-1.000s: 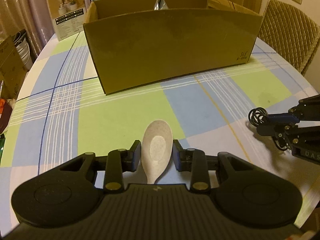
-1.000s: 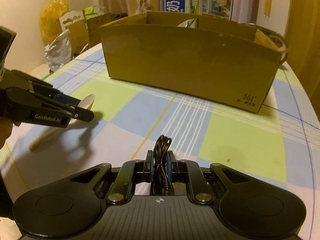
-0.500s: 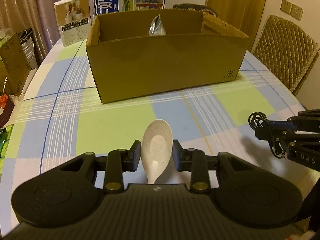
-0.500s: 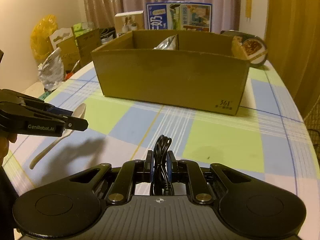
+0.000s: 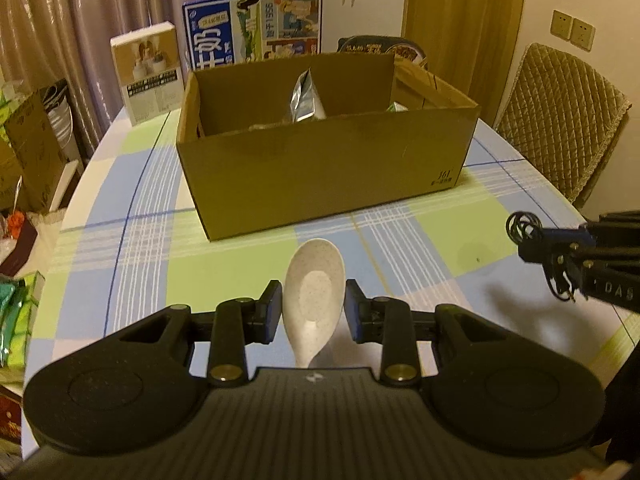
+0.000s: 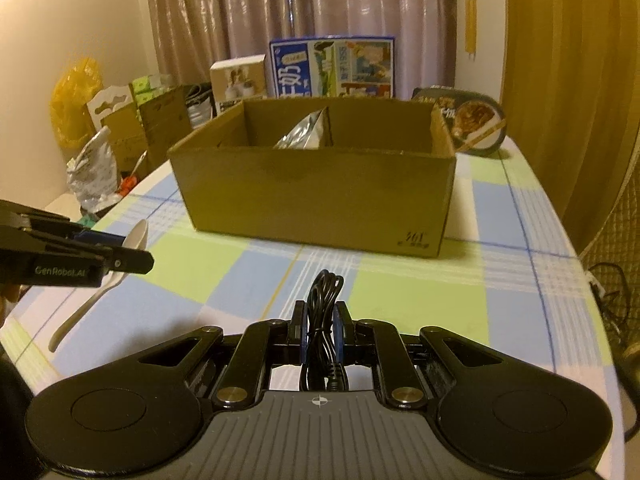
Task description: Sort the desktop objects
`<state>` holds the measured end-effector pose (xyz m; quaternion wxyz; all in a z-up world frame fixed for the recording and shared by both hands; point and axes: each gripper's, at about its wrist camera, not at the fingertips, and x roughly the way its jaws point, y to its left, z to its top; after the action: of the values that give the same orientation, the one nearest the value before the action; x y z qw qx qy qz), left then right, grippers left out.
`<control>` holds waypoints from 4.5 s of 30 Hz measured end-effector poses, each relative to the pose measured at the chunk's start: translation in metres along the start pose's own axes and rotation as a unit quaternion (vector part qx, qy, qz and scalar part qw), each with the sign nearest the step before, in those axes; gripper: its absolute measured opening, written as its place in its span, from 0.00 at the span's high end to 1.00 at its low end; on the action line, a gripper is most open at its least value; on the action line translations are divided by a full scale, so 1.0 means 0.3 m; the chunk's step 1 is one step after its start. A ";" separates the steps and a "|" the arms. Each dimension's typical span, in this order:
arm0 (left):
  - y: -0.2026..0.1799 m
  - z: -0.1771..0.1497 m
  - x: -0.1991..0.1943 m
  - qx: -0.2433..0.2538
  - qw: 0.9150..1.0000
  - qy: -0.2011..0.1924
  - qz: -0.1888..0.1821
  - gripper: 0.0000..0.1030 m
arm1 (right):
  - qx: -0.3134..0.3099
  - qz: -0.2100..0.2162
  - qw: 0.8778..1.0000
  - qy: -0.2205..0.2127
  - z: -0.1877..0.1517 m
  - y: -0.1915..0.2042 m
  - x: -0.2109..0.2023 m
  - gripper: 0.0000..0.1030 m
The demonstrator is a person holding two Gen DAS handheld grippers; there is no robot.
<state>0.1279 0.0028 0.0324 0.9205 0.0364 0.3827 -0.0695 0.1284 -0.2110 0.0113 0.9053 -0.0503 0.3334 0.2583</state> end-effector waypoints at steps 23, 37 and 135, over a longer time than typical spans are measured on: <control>0.106 0.544 0.060 -0.013 0.997 -0.068 -0.035 0.73 | 0.035 0.029 0.997 -0.059 0.487 -0.142 0.116 0.91; 0.263 0.734 0.269 -0.092 0.992 -0.075 -0.044 0.73 | 0.059 0.049 0.995 -0.057 0.718 -0.194 0.372 0.91; -0.130 -0.043 -0.461 -0.140 0.987 -0.008 0.082 0.01 | 0.070 -0.045 0.996 0.026 0.084 0.061 -0.420 0.02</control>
<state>0.0163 -0.0203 0.1209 0.9221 -0.0618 0.3772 0.0606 0.0525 -0.2433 0.1115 0.9082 -0.0090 0.3718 0.1918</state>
